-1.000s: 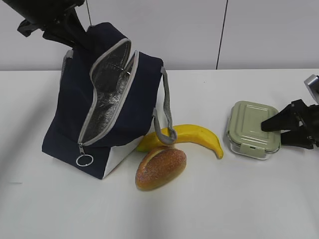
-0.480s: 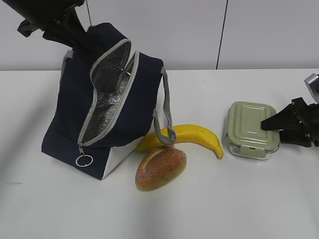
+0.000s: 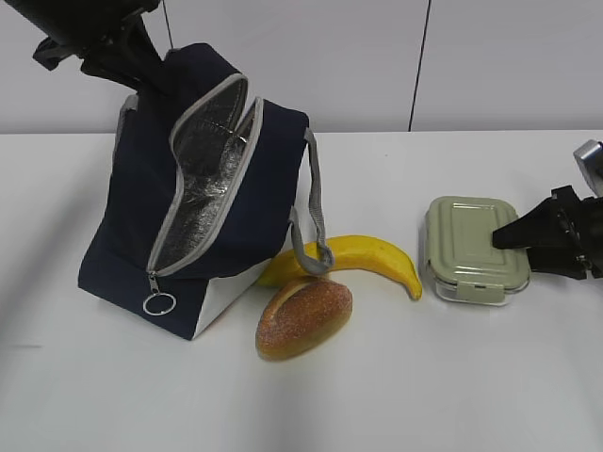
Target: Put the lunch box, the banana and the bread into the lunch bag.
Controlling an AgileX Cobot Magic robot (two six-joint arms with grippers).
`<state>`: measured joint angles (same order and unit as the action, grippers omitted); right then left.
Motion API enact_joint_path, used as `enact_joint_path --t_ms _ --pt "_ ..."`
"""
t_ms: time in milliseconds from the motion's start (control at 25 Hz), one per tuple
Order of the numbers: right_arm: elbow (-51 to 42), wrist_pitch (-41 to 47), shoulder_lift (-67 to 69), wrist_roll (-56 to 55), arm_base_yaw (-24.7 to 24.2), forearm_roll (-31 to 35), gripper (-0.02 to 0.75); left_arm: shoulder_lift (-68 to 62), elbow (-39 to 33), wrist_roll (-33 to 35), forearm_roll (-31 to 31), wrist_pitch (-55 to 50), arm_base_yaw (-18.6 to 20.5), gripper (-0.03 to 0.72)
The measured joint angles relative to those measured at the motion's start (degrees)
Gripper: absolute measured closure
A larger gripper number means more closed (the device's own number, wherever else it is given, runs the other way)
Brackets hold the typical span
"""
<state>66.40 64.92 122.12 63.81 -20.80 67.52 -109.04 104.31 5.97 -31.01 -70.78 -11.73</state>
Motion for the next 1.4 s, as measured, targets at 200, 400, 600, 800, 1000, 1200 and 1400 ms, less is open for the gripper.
enact_joint_path --t_ms 200,400,600,800,1000,1200,1400 --pt "0.0 0.1 0.0 0.3 0.0 0.4 0.298 0.0 0.0 0.0 -0.1 0.0 0.0 0.704" --pt "0.0 0.1 0.0 0.5 0.0 0.6 0.307 0.0 0.0 0.0 -0.1 0.0 0.0 0.704" --pt "0.0 0.1 0.0 0.5 0.0 0.7 0.309 0.0 0.0 0.0 -0.1 0.0 0.0 0.704" --pt "0.6 0.1 0.1 0.5 0.0 0.8 0.309 0.0 0.0 0.0 -0.1 0.0 0.0 0.704" --pt "2.6 0.1 0.1 0.0 0.0 0.7 0.309 0.0 0.0 0.0 -0.1 0.0 0.0 0.704" --pt "3.0 0.1 0.1 -1.8 0.0 0.8 0.309 0.0 0.0 0.0 -0.1 0.0 0.0 0.704" --pt "3.0 0.0 -1.3 -3.3 0.0 0.3 0.310 0.0 0.0 0.0 -0.1 0.0 0.0 0.704"
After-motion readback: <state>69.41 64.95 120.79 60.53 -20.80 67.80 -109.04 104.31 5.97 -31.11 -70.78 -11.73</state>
